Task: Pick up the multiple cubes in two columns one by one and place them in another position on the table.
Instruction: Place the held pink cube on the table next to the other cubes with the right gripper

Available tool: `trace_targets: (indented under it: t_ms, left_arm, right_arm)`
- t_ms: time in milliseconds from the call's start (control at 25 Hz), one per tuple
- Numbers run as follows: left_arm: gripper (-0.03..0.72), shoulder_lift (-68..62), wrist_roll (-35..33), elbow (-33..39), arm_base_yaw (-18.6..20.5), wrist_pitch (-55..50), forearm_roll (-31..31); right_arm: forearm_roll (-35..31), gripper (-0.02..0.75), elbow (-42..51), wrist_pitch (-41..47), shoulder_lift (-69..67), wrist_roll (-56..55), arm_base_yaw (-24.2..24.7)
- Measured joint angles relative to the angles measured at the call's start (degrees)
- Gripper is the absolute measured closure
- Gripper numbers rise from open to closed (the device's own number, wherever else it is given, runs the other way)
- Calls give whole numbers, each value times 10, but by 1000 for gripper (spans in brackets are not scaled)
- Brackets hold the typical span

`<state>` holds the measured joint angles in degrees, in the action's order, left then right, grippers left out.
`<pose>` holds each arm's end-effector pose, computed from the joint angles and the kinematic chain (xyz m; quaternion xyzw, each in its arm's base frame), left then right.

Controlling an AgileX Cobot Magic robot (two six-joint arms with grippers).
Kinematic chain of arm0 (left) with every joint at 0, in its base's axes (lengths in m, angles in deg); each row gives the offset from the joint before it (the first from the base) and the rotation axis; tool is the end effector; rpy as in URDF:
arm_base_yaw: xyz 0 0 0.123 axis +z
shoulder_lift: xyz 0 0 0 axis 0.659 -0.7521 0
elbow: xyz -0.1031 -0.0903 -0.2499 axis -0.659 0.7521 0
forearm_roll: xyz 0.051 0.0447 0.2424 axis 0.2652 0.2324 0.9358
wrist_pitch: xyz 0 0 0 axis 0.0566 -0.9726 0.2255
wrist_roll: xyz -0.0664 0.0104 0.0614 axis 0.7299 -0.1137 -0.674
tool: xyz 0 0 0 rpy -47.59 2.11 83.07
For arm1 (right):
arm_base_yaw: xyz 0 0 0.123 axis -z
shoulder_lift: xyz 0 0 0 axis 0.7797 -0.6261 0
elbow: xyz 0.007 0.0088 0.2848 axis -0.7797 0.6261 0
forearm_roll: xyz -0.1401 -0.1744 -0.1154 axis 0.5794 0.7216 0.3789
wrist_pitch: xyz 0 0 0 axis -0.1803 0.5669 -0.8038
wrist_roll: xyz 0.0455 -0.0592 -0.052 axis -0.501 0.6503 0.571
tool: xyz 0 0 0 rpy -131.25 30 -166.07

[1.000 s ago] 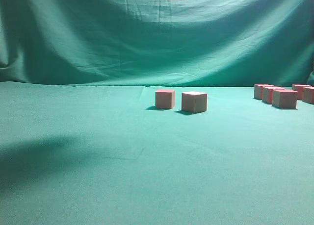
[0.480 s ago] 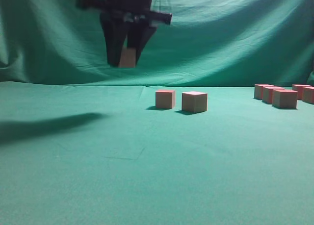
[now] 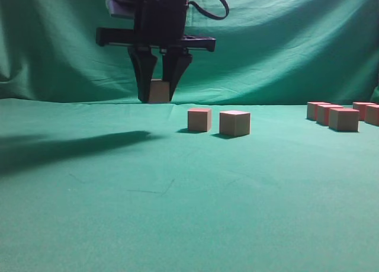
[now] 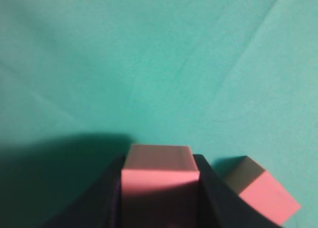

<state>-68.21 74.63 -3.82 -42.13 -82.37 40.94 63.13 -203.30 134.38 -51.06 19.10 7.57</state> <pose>0.0529 -0.0001 0.1775 0.0150 0.7933 0.0063 0.6086 0.3692 0.3468 0.2042 -0.3191 0.9360 0.0405 0.1427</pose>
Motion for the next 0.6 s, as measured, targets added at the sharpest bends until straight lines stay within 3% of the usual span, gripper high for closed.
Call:
trace_targets:
  t_ms: [600]
  left_arm:
    - [688,0,0,0,0,0,0]
  right_arm:
    - [25,477,0,-7,-27,-75,0]
